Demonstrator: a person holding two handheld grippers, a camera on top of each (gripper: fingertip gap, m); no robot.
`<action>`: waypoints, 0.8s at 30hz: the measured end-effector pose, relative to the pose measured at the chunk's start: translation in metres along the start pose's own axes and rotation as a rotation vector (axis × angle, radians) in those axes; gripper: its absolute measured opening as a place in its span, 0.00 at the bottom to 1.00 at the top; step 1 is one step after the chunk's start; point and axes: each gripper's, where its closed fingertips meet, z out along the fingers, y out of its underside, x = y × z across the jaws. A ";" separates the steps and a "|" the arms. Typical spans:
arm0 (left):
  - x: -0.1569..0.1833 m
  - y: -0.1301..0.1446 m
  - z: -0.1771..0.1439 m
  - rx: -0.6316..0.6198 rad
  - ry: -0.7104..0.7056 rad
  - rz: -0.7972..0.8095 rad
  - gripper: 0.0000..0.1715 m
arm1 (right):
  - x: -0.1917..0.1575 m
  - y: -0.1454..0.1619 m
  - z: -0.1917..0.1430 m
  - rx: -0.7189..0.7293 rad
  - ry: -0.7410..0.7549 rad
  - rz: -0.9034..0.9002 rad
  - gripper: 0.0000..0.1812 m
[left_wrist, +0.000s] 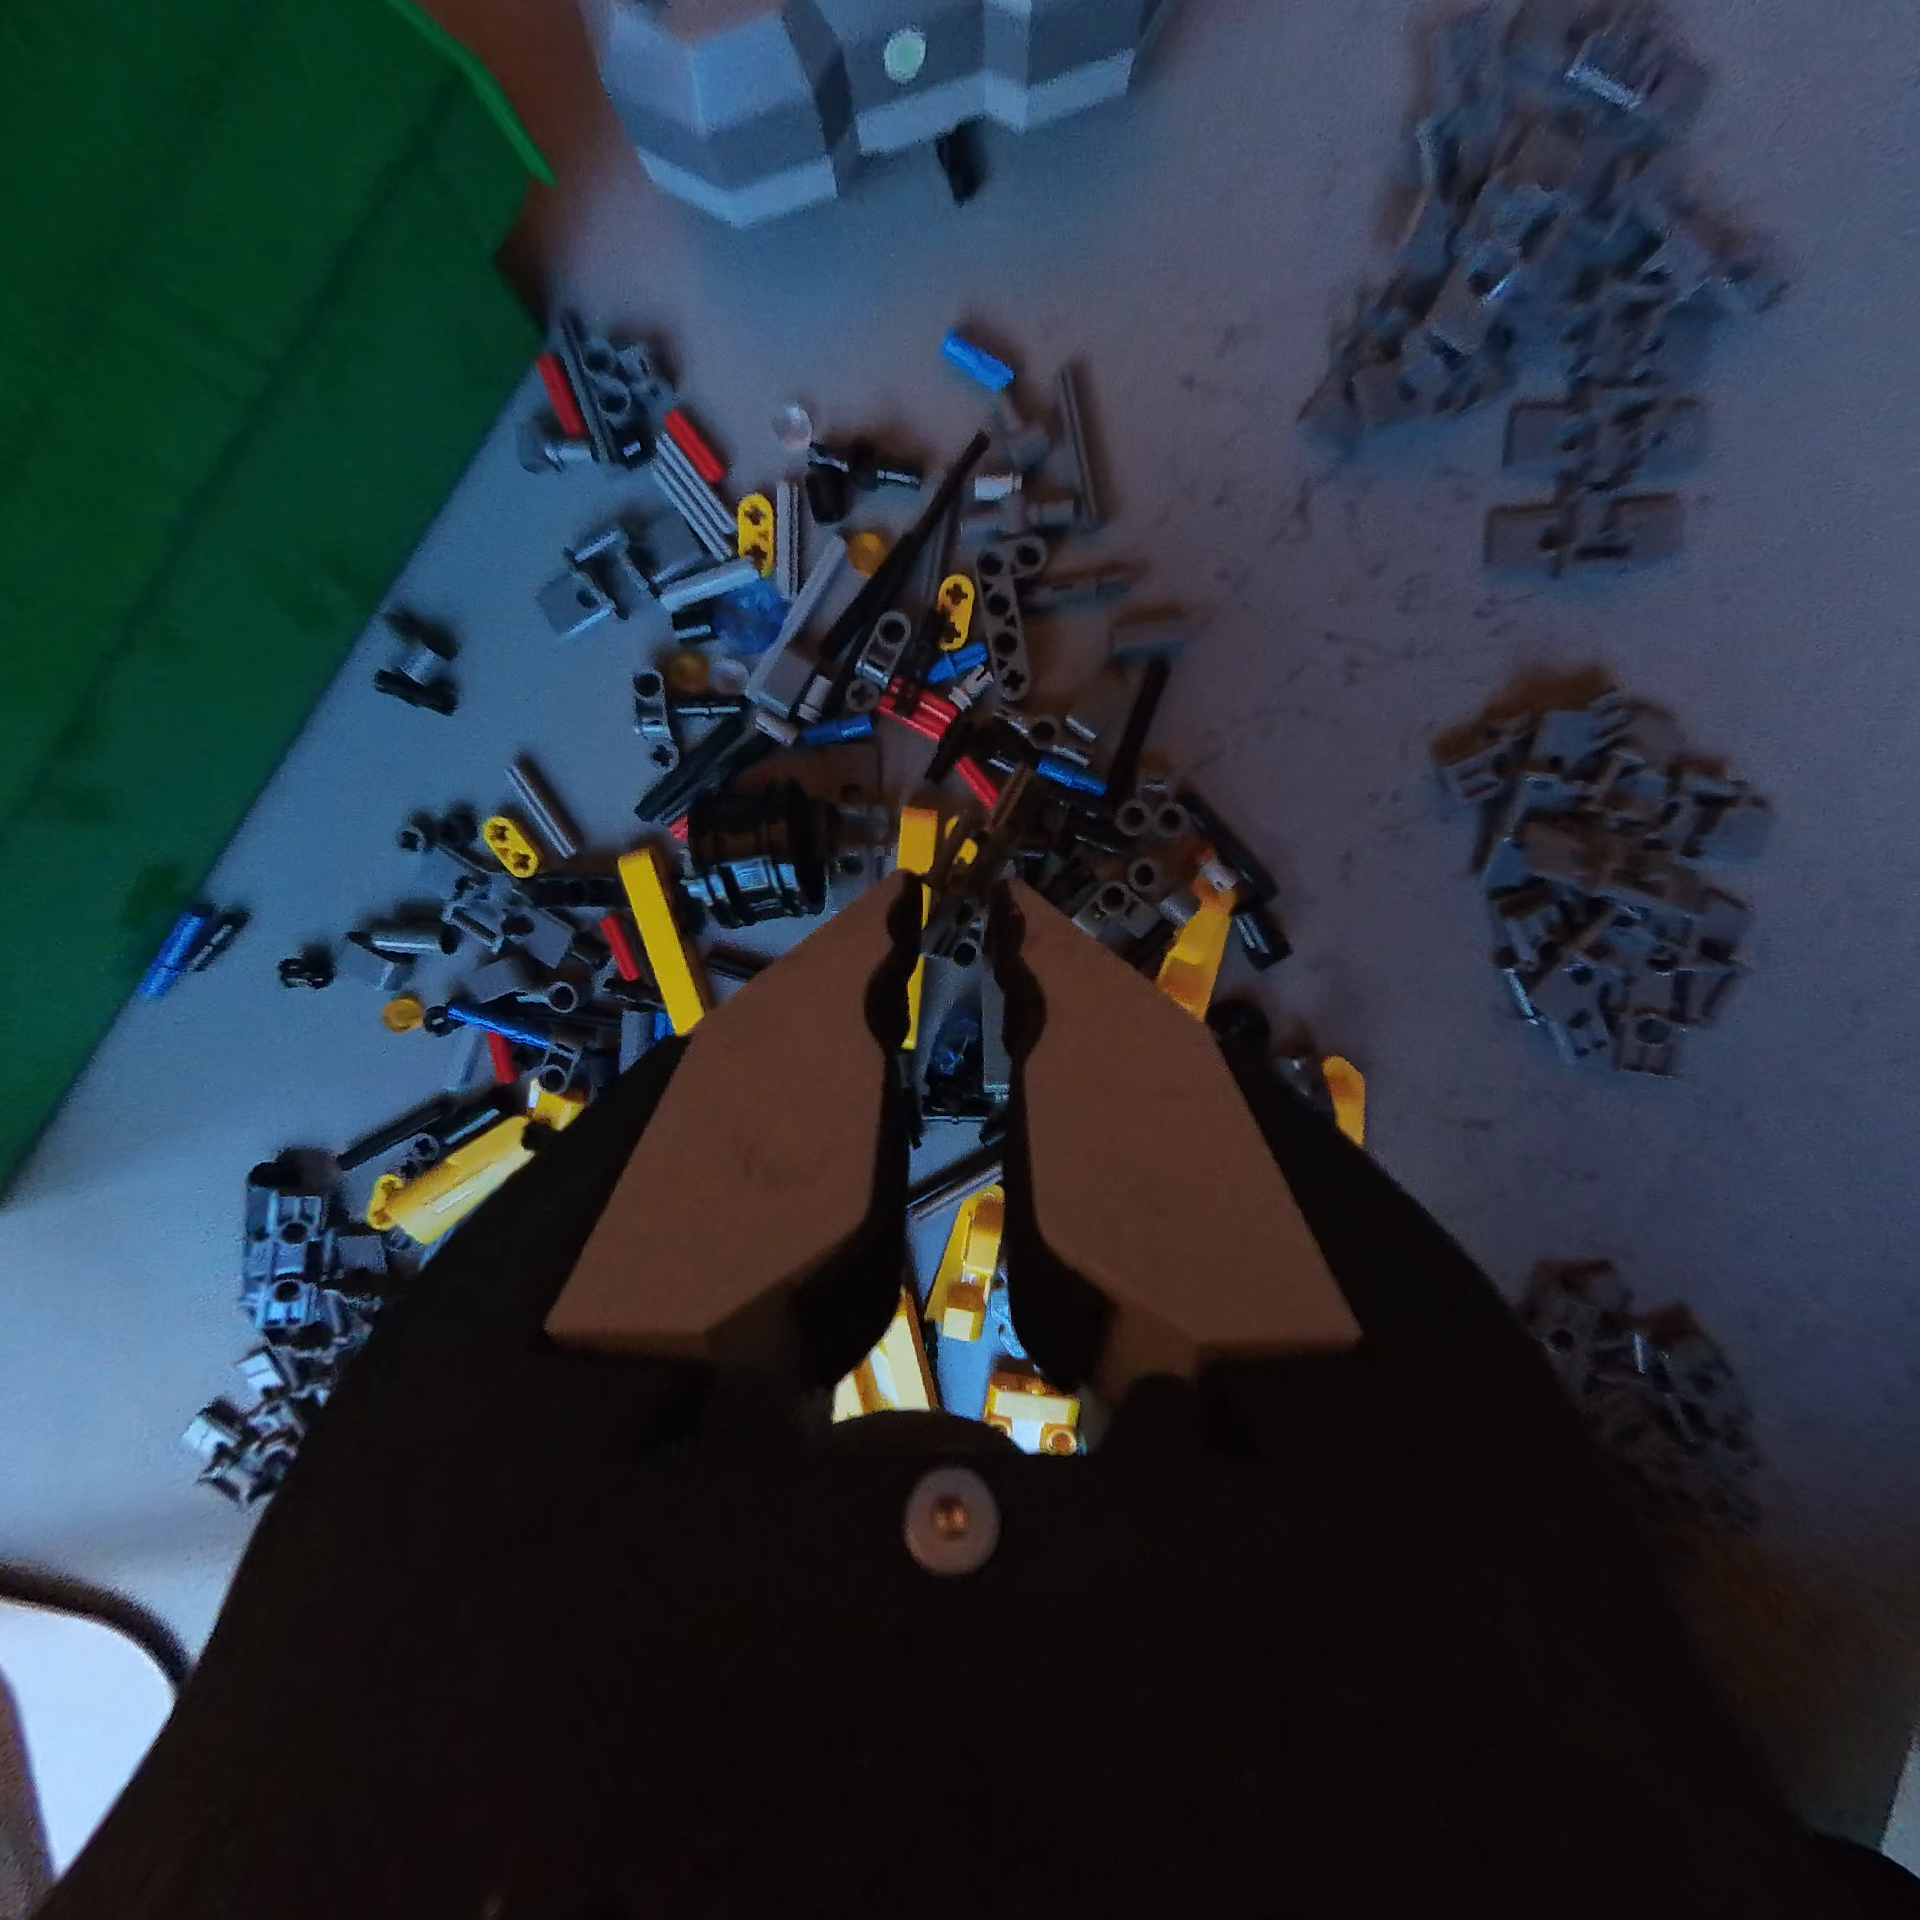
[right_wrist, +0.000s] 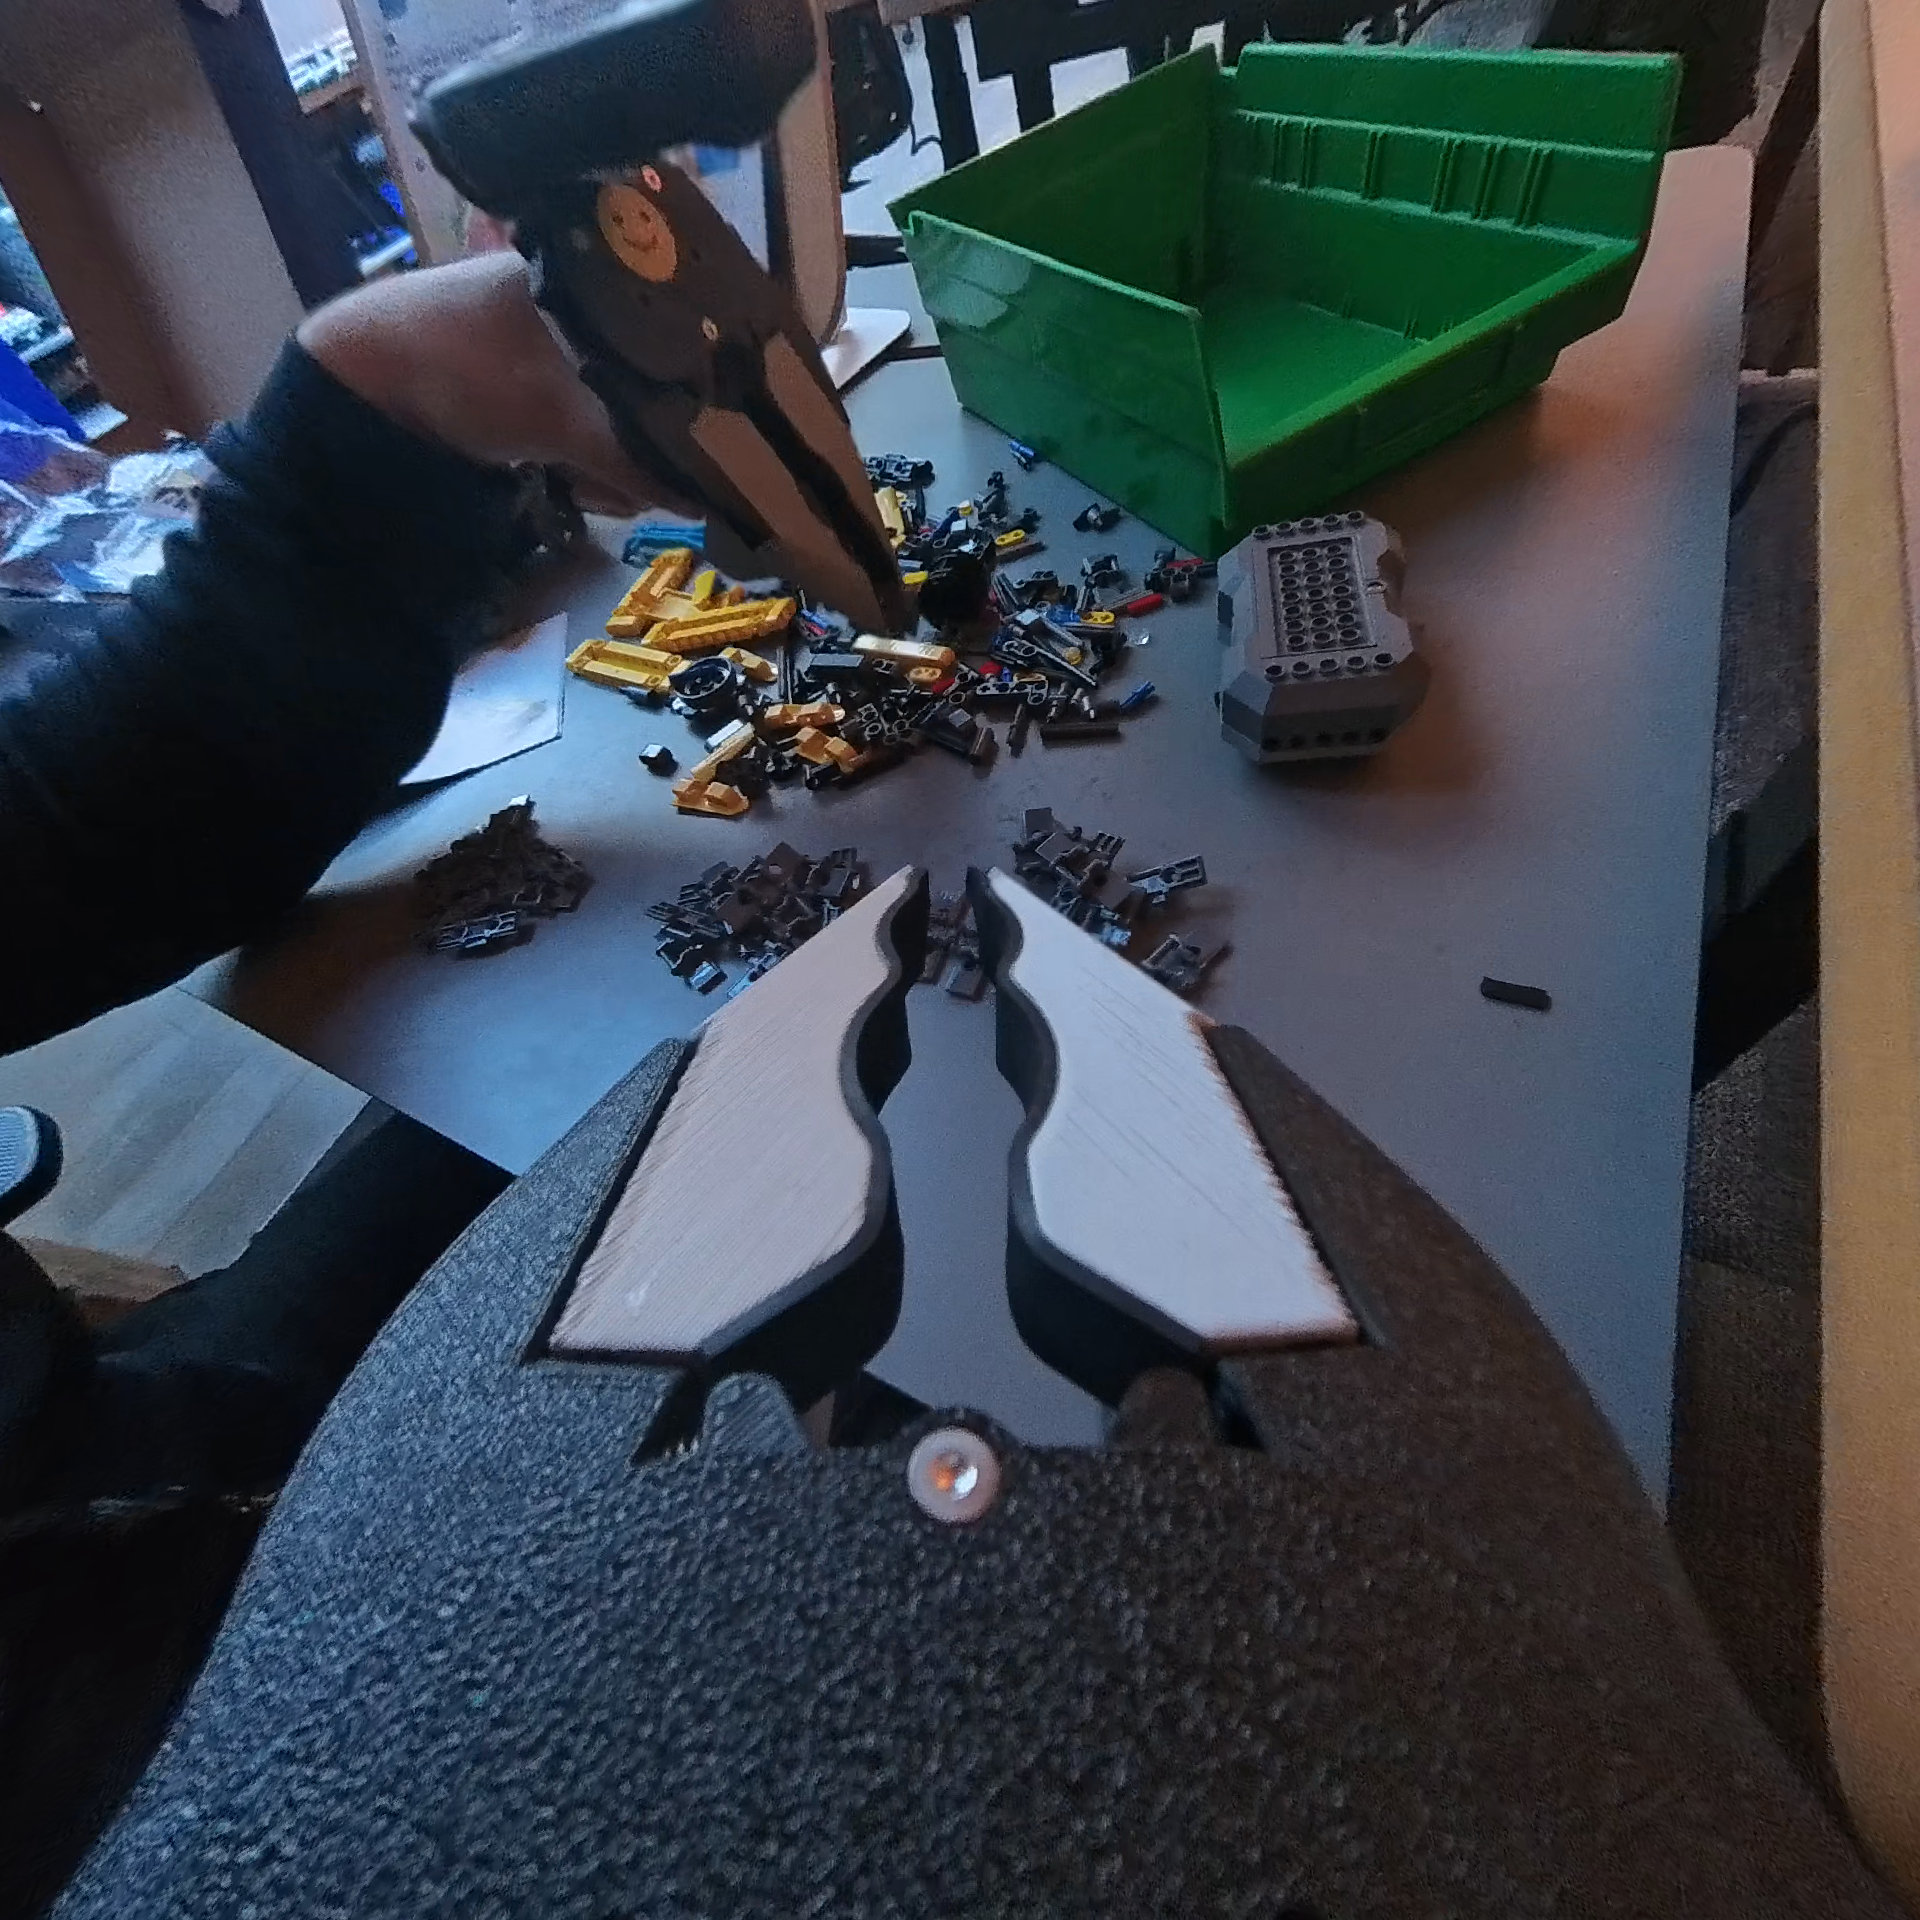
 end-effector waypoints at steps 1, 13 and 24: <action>0.001 -0.003 -0.005 0.015 -0.002 0.010 0.05 | -0.002 0.001 0.002 -0.009 -0.009 0.005 0.04; 0.138 -0.080 -0.069 0.410 0.225 0.480 0.05 | -0.056 -0.018 0.039 -0.031 -0.088 -0.122 0.08; 0.165 -0.086 -0.057 0.374 0.243 0.543 0.04 | -0.075 -0.013 0.030 -0.027 -0.110 -0.115 0.03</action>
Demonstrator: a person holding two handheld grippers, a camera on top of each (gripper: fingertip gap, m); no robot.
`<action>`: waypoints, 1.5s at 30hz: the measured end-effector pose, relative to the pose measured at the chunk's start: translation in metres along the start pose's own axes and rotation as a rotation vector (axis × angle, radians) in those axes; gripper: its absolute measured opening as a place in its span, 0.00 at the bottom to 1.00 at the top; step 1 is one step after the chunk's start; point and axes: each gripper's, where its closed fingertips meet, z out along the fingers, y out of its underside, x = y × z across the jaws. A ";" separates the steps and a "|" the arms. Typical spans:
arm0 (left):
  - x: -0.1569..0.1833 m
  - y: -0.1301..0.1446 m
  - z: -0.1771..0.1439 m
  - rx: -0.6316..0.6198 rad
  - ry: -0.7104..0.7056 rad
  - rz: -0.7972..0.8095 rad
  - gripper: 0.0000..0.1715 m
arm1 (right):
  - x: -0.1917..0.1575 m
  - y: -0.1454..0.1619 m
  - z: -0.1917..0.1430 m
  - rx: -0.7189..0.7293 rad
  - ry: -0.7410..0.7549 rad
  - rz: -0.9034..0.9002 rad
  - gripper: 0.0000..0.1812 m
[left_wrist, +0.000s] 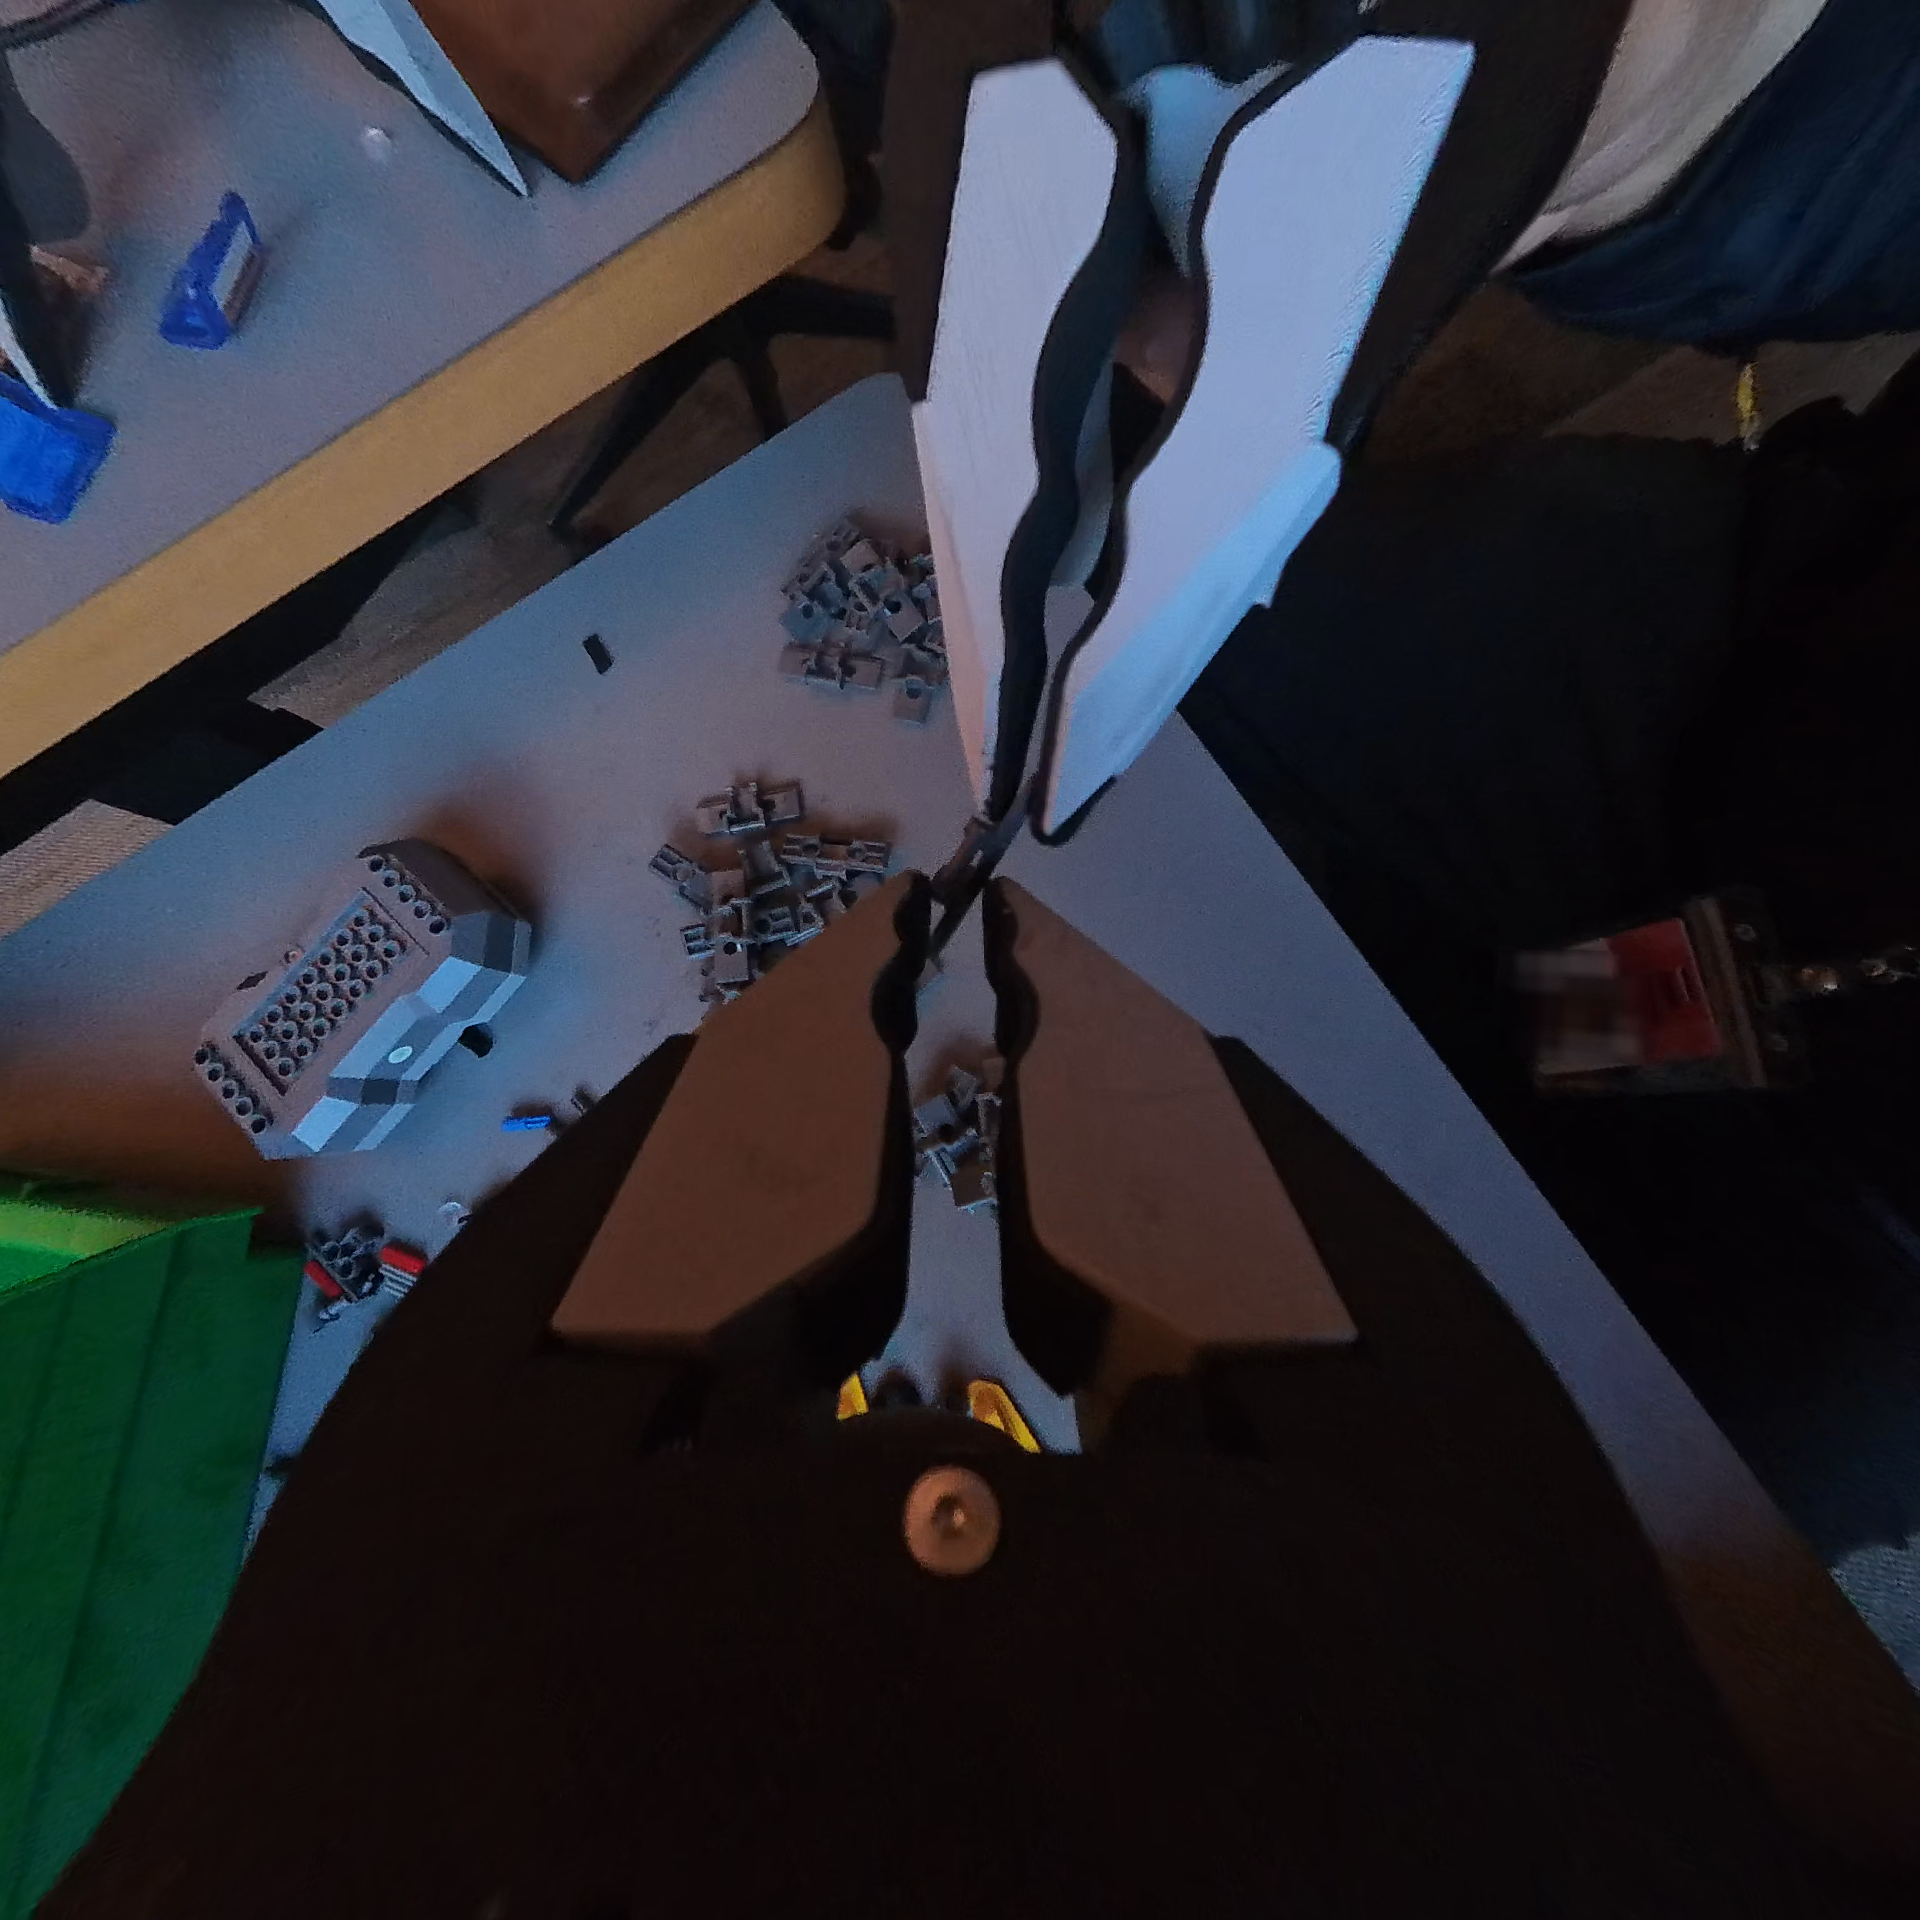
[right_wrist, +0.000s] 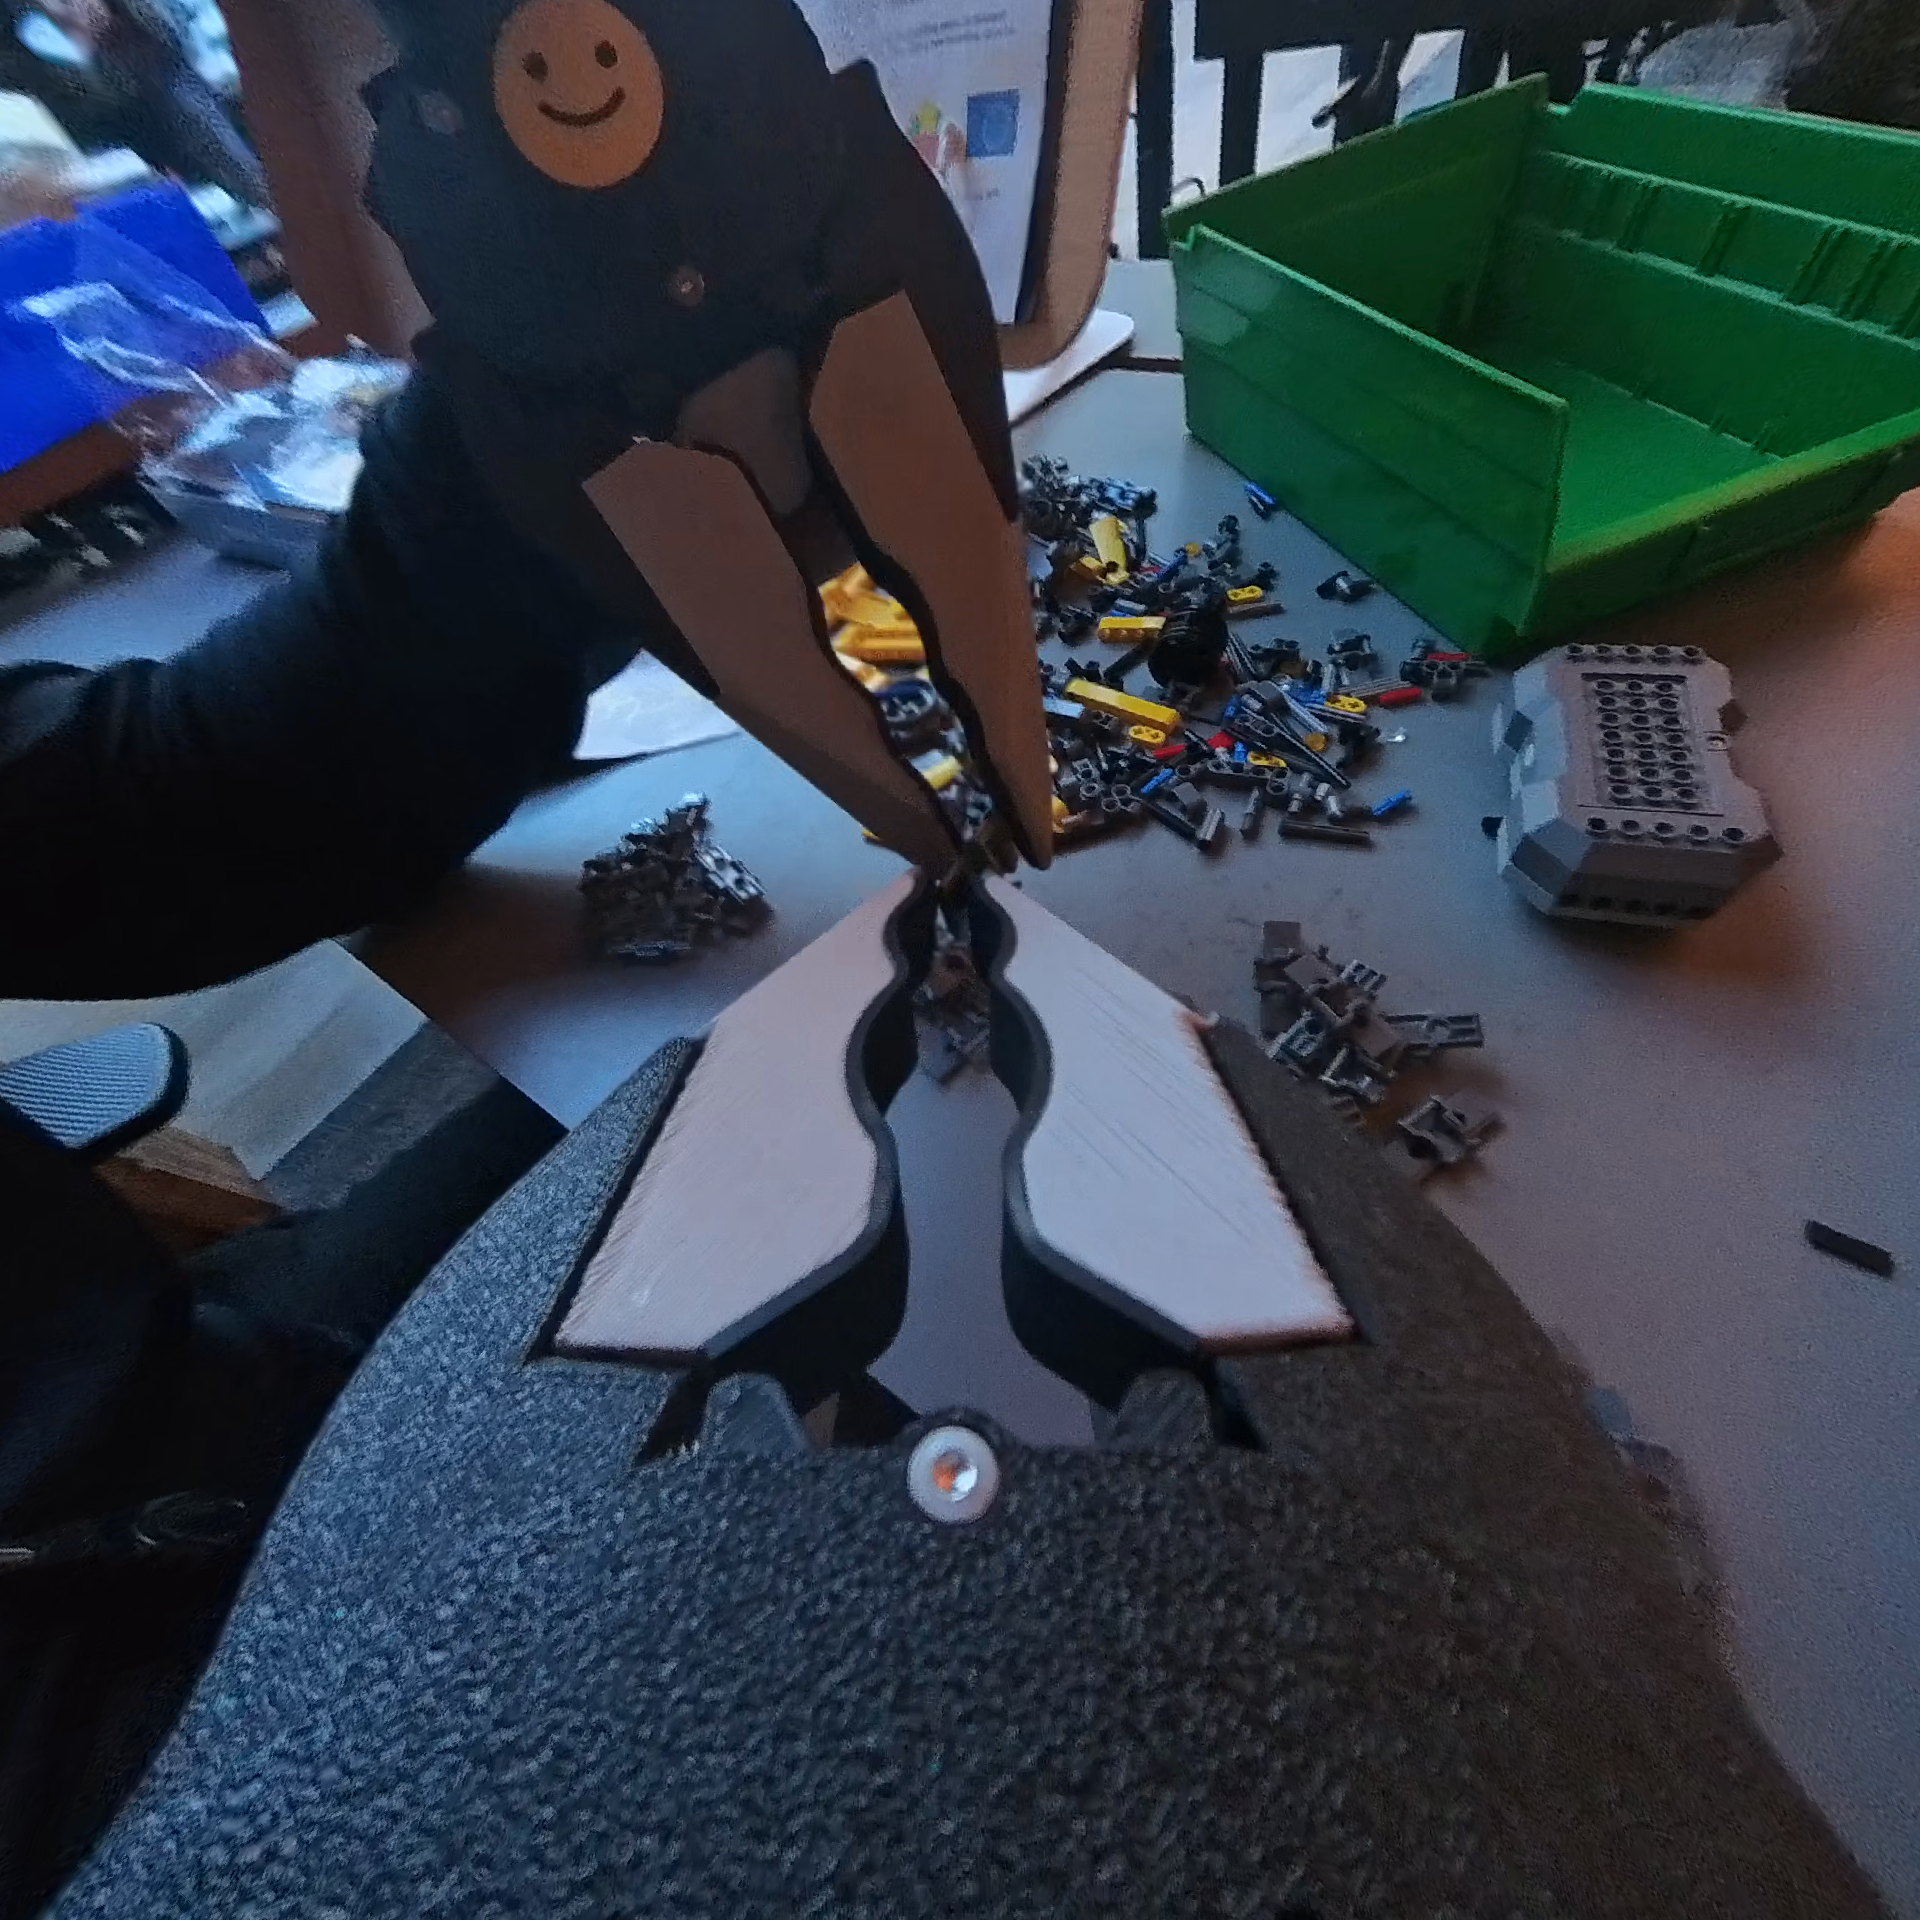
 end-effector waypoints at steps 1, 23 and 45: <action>0.001 0.001 0.003 -0.010 0.006 -0.001 0.04 | 0.002 0.003 -0.001 -0.020 0.023 -0.022 0.02; -0.034 0.035 -0.012 -0.083 -0.090 -0.184 0.15 | 0.077 0.139 -0.047 -0.560 0.471 -0.315 0.10; -0.049 0.022 -0.051 0.034 -0.175 -0.234 0.14 | 0.072 0.092 0.079 -0.479 0.275 -0.292 0.08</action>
